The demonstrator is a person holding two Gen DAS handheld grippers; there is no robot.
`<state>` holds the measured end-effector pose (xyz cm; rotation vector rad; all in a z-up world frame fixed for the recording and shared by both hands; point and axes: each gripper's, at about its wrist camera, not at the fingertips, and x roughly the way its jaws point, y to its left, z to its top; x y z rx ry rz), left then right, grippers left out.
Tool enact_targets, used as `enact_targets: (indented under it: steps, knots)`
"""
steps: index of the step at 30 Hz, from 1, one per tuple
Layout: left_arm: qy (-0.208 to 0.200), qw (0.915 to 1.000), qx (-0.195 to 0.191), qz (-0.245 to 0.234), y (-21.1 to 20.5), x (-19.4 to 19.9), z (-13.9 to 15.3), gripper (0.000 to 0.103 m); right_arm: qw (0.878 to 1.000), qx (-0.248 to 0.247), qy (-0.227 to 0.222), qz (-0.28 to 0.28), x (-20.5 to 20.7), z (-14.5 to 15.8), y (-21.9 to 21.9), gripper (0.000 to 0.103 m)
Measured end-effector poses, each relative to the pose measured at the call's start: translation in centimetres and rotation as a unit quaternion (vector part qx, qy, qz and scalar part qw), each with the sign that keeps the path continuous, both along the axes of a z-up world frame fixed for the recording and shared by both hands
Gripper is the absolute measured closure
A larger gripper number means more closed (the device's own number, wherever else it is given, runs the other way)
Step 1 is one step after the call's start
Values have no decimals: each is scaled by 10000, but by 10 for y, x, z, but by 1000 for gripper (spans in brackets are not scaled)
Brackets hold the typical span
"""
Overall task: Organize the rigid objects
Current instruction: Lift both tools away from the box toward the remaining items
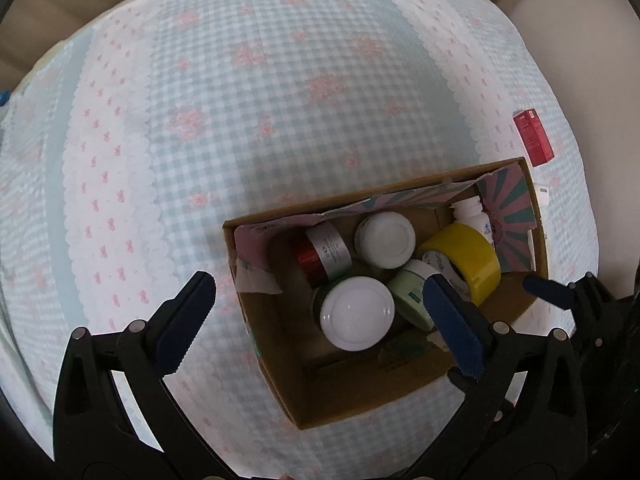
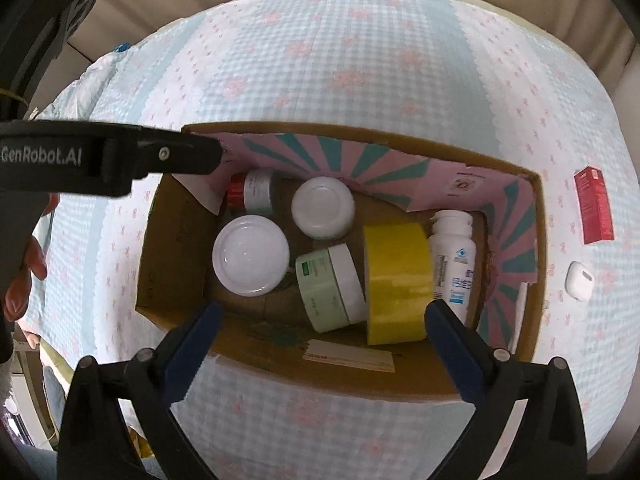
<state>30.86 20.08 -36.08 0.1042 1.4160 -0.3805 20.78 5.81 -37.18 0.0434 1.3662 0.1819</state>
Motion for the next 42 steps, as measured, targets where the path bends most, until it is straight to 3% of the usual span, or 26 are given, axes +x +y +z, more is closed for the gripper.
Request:
enact_targets:
  steps: [6, 13, 23, 26, 30, 35, 42]
  knots:
    - [-213, 9997, 6, 68, 6, -10, 25, 0, 9996, -52, -262, -14, -4, 23, -1, 2]
    - [-572, 9982, -36, 170, 14, -34, 75, 0, 9983, -143, -523, 192, -21, 64, -1, 2]
    - [-1167, 9930, 2, 204, 19, -86, 154, 0, 9962, -195, -845, 11, -60, 146, -18, 2]
    - [-1364, 9903, -140, 239, 17, -102, 173, 0, 9958, -204, -884, -120, -71, 169, -29, 1]
    - [-1674, 9849, -241, 372, 9, -119, 193, 0, 9943, -322, -979, -274, -87, 199, -50, 1]
    - [-1778, 9806, -614, 551, -10, -136, 215, 0, 9900, -609, -1177, -488, -105, 226, -87, 1]
    - [-2160, 9701, -222, 1084, -68, -164, 236, 0, 9855, -454, -1400, -850, -124, 241, -174, 1]
